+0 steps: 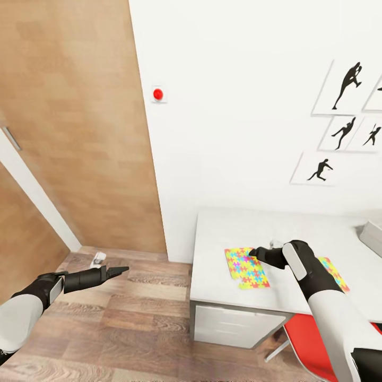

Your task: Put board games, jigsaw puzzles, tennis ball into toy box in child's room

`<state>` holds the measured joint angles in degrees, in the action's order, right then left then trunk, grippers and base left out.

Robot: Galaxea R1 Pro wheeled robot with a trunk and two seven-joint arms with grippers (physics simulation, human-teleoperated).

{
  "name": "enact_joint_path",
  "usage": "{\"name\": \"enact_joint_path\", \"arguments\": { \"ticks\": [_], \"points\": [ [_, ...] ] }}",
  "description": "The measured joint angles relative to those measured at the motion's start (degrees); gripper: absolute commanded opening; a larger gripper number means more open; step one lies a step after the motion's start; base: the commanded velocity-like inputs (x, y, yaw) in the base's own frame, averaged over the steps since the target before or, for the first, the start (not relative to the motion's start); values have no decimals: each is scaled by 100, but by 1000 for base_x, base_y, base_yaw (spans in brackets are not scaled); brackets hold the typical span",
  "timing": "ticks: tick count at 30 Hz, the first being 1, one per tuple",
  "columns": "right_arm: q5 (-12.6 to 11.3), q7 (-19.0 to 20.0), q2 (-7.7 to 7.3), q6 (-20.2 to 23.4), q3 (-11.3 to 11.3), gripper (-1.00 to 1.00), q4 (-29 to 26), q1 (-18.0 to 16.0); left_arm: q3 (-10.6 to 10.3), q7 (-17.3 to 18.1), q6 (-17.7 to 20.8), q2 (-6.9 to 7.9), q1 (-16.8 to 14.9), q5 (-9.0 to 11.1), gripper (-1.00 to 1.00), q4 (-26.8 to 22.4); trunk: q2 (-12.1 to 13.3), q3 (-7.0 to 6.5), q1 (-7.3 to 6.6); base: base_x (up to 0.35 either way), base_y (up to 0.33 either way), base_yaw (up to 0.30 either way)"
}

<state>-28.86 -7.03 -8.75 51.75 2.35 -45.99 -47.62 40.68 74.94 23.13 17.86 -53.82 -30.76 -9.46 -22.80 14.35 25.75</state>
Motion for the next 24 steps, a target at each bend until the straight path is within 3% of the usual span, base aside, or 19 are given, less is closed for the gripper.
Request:
{"name": "enact_joint_path", "arguments": {
  "ticks": [24],
  "points": [
    [-31, 10, -11, 8, -7, 100, 9, 2, -3, 0, -2, -8, 0, 0, 100, 0, -1, 129, 0, 0, 0, 0]
  ]
}}
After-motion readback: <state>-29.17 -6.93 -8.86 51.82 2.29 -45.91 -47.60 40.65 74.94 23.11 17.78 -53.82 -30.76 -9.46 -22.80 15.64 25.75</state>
